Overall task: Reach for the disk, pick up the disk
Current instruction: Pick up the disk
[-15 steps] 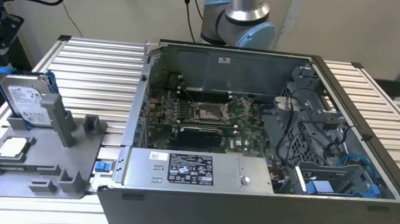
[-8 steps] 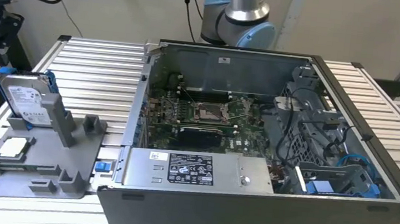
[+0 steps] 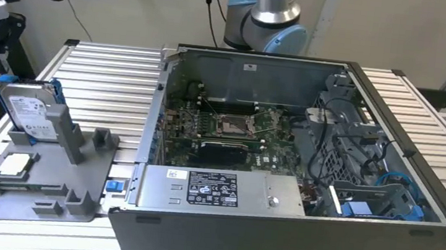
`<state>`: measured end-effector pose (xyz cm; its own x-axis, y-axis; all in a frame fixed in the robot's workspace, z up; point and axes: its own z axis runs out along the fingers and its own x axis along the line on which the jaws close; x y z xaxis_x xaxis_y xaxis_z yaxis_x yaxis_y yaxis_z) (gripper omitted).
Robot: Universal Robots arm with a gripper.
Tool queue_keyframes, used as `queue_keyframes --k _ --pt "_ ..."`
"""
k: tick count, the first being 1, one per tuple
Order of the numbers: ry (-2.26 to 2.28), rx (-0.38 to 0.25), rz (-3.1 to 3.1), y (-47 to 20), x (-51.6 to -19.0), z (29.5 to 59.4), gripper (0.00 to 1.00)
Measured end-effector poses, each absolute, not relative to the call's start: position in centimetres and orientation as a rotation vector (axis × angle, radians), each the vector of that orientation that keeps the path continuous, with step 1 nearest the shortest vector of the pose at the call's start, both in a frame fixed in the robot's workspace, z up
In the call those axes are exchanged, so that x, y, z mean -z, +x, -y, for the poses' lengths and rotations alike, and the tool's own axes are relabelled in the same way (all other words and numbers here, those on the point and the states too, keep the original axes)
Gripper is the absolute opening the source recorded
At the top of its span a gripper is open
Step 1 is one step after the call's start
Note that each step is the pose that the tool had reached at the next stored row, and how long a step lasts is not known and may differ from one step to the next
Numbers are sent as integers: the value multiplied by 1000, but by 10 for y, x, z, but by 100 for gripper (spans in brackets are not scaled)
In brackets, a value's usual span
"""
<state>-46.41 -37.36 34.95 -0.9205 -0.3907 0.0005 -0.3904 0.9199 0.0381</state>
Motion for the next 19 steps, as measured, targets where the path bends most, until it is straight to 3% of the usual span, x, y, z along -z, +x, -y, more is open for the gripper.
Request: queue_keyframes --k 19 --pt "1142 55 2911 -464 -349 374 0"
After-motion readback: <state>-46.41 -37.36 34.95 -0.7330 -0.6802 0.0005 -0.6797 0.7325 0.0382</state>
